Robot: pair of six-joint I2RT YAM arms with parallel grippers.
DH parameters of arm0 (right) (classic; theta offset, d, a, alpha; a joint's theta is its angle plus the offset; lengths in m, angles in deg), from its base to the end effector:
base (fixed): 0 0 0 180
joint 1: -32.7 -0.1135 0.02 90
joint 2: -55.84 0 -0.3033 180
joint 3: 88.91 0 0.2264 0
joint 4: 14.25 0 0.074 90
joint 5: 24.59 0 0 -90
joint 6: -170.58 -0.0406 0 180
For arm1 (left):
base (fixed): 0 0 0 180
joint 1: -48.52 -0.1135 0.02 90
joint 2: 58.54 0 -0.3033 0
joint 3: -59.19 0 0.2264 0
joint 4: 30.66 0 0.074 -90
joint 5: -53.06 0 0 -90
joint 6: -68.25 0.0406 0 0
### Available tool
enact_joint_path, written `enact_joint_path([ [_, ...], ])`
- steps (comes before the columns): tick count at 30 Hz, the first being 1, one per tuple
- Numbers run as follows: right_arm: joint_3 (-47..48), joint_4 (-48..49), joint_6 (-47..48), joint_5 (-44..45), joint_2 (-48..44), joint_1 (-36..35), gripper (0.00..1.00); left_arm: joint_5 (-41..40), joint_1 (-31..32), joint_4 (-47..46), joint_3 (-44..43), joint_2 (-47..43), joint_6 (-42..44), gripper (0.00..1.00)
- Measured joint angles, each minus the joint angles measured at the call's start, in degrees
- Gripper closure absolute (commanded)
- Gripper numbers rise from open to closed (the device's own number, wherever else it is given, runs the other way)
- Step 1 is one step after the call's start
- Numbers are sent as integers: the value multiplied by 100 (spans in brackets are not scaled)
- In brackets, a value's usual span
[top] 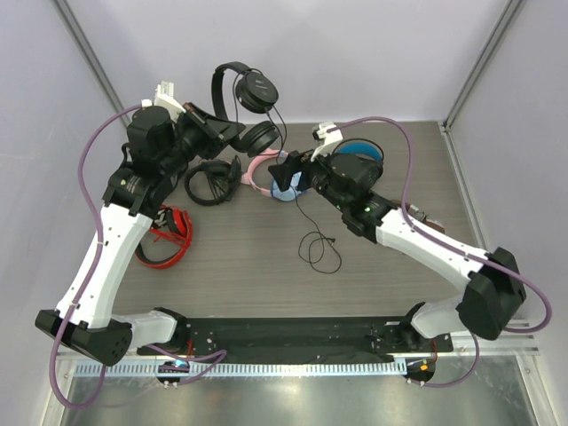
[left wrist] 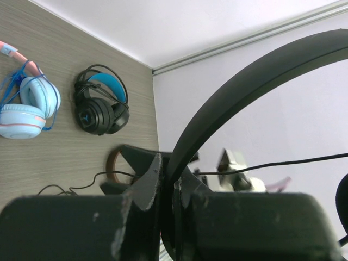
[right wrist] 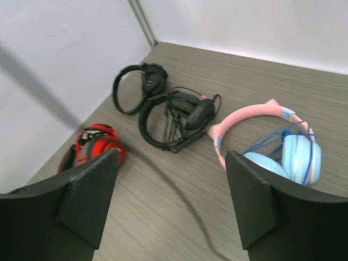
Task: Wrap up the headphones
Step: Wrap the headphone cable with the right arm
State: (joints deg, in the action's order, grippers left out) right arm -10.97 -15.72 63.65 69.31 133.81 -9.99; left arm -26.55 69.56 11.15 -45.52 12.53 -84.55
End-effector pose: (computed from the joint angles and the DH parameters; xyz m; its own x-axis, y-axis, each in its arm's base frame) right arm 0.2207 0.1998 0.4070 -0.2008 0.2100 -0.9569 -0.5937 0.7508 0.2894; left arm 0.2054 -0.0868 0.5096 -0.5229 -0.7362 -0.4297 0.1196 0.4357 -0.8921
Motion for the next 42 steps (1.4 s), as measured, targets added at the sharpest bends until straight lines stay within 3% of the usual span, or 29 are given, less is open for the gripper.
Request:
enact_joint_path([
  [3, 26, 245, -109, -96, 378, 225, 60, 11, 0, 0, 0, 0, -2, 100],
  [6, 190, 415, -262, -201, 675, 411, 83, 20, 0, 0, 0, 0, -2, 100],
  [7, 278, 466, -304, -258, 763, 466, 97, 20, 0, 0, 0, 0, -2, 100],
  [8, 387, 538, -334, -326, 857, 516, 99, 20, 0, 0, 0, 0, -2, 100],
  [23, 629, 1038, -901, -728, 1394, 1134, 99, 17, 0, 22, -109, -2, 4, 100],
  [32, -254, 1353, -1244, -962, 1504, 1117, 99, 15, 0, 103, -216, -17, 22, 100],
  [42, -516, 1582, -1349, -1165, 1499, 1102, 99, 20, 0, 127, -238, -20, 4, 100],
])
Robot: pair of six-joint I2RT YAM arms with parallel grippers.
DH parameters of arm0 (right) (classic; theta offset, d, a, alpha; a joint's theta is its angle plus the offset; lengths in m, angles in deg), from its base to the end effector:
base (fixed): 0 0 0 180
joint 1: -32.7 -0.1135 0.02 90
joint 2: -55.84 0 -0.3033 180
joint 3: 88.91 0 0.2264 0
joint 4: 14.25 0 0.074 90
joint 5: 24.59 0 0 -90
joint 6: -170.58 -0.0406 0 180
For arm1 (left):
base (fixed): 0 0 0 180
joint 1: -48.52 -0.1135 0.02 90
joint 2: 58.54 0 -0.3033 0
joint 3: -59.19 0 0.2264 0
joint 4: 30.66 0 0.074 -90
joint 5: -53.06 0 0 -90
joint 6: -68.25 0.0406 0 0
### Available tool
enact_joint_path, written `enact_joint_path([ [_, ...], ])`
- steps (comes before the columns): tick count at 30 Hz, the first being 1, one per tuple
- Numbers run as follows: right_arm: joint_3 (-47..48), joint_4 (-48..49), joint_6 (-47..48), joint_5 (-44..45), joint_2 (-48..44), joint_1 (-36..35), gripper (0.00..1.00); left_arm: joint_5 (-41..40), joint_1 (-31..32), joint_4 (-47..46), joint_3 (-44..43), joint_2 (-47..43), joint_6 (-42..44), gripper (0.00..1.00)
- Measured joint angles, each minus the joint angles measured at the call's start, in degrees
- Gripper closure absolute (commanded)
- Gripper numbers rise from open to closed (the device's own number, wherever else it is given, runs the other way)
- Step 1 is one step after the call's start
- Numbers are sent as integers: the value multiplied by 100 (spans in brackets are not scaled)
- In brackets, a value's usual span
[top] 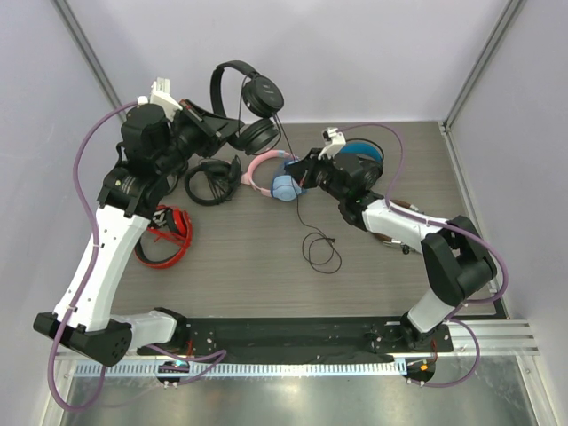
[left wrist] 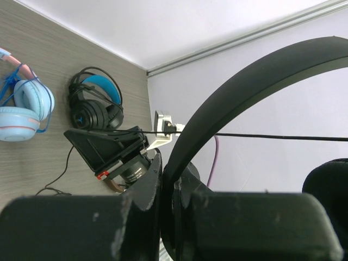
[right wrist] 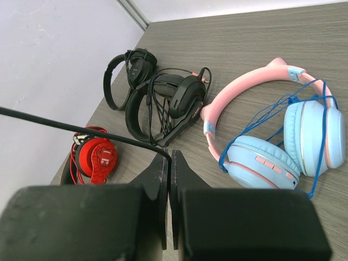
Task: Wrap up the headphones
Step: Wrap the headphone cable with the right arm
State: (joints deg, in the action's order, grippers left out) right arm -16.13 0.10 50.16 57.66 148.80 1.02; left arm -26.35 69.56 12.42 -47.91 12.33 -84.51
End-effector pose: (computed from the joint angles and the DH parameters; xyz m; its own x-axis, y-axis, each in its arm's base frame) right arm 0.3050 0.1947 0.3267 -0.3958 0.3453 -0.8509 -0.5034 0.6934 0.5155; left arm 0.1992 -0.0846 0.5203 -0.5161 -0.7378 -0.4350 0.1405 0.4280 -0.8928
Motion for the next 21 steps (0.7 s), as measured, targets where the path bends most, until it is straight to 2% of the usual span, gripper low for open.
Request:
enact_joint_path([
  [11, 39, 20, 9, -55, 15, -17, 99, 177, 0, -33, 0, -2, -168, 100],
  [21, 595, -13, 26, -170, 354, -55, 99, 337, 0, -125, 0, -79, -319, 100],
])
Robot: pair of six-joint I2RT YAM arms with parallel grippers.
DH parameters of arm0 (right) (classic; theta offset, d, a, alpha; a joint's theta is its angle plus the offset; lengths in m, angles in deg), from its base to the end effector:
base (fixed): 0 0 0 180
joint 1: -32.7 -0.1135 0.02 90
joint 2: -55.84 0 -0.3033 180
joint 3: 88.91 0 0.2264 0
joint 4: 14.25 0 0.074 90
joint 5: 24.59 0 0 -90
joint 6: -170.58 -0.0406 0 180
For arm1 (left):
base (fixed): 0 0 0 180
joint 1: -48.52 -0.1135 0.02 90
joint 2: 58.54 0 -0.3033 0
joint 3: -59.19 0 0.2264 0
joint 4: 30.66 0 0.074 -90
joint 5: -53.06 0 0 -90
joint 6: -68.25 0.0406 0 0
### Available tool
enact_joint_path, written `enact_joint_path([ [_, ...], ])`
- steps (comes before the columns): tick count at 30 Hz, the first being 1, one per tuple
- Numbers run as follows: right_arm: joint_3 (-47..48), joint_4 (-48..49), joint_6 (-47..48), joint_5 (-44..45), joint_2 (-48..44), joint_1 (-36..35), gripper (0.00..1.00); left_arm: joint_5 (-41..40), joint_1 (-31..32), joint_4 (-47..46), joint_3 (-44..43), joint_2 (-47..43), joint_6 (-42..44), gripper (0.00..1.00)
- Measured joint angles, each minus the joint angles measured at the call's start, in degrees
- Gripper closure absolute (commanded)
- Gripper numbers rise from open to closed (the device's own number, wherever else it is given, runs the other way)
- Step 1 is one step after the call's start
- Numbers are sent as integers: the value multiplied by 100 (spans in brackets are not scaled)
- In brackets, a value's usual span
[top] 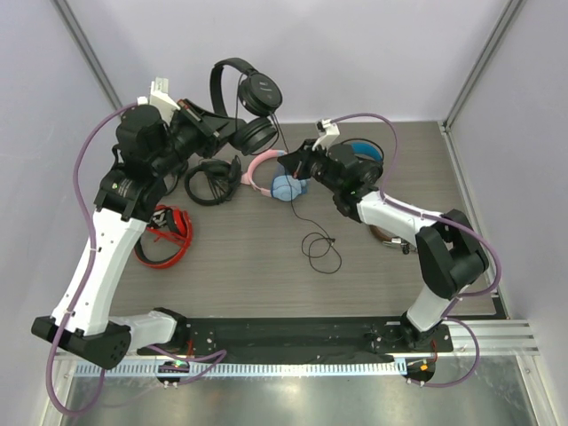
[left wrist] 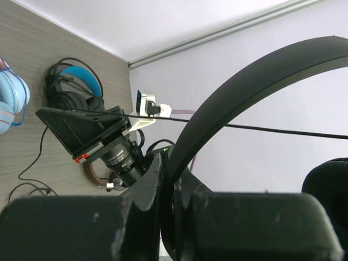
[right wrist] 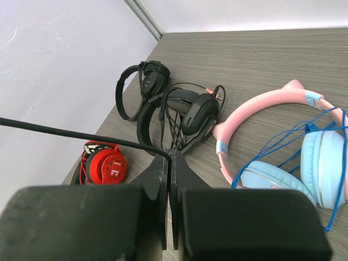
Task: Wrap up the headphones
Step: Wrap the headphone cable with the right arm
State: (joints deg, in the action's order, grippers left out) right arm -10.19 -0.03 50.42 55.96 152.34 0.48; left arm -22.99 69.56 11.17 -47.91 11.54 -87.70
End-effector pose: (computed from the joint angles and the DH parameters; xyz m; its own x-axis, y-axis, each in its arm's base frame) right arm 0.3211 0.2102 0.3386 -0.3793 0.3468 -0.8578 -0.5482 0.6626 0.5103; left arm 0.1929 -0.0847 0.5255 -0.5548 -0.7361 -0.3876 0.1619 0.3615 -0.9182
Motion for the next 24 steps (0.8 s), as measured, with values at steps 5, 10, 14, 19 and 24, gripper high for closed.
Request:
enact_joint_path([
  [5, 15, -116, 9, -74, -2, -173, 99, -186, 0, 7, 0, -63, 26, 100],
  [10, 15, -590, 192, -76, -83, -719, 99, -511, 0, 52, 2, -63, 133, 100],
  [14, 15, -1113, 400, -2, -310, -1290, 99, -822, 0, 68, 2, -63, 240, 100],
  [19, 15, -1613, 597, 168, -730, -1928, 99, -1191, 0, 96, 2, -61, 358, 100],
  [24, 31, -1906, 684, 345, -1099, -2208, 99, -1480, 0, 170, 2, -37, 466, 100],
])
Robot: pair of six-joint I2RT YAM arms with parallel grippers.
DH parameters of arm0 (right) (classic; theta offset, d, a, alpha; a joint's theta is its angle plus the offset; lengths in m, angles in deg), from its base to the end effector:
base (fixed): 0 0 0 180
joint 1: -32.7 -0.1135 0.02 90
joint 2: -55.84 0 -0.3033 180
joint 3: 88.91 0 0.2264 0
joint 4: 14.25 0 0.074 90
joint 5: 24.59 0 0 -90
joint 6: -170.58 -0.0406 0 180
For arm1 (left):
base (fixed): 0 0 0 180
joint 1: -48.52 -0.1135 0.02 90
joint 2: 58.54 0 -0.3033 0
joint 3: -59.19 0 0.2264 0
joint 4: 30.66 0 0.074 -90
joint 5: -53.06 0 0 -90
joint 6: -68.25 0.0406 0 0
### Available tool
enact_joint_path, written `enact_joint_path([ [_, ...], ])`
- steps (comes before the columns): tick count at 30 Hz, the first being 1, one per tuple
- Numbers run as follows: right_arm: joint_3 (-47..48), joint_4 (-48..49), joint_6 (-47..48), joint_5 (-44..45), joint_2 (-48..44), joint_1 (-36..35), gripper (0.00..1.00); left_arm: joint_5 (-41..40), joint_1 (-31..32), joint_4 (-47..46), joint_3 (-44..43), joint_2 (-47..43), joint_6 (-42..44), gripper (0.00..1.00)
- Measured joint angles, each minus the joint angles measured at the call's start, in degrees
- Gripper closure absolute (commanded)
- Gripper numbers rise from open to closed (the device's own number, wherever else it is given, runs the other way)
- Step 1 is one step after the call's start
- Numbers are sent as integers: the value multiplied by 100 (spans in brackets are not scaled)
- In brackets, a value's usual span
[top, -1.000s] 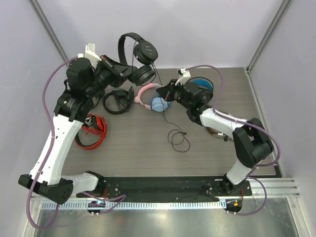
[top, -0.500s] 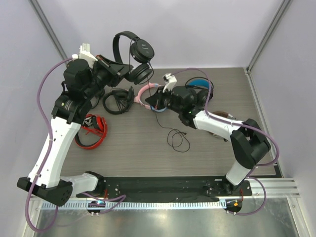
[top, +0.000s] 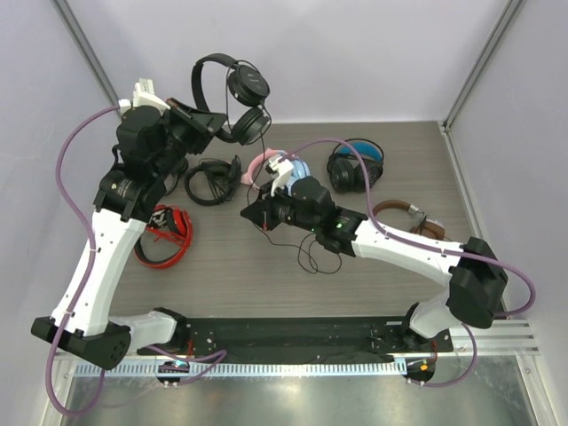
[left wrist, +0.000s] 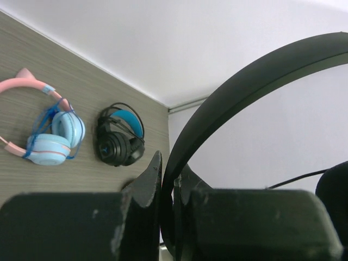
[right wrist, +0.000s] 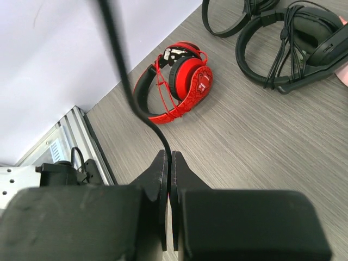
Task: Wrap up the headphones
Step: Wrap the headphone cable with the right arm
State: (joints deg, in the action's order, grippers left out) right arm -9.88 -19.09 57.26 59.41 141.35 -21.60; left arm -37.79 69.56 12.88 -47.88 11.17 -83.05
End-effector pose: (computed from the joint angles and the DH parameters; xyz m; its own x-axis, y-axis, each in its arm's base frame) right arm 0.1911 0.2732 0.3679 -0.4486 0.0504 -0.8923 -0.7512 0.5196 0.4070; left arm 0.1950 -0.0744 0.5230 -0.3511 -0.8047 -0.4788 0.0776 0.4846 -0.8713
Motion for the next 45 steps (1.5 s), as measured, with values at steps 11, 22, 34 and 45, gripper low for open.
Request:
enact_joint_path([
  [11, 837, -1045, 367, 271, -114, -385, 99, -468, 0, 219, 116, 98, 291, 100],
  [22, 1335, -1746, 684, 468, -363, -638, 99, -555, 0, 308, 238, 293, 330, 100],
  [34, 570, -1620, 704, 894, -516, -463, 99, -557, 0, 332, 236, 264, 350, 100],
  [45, -190, -1047, 365, 807, -964, 765, 99, -256, -44, 341, 229, 133, 210, 100],
])
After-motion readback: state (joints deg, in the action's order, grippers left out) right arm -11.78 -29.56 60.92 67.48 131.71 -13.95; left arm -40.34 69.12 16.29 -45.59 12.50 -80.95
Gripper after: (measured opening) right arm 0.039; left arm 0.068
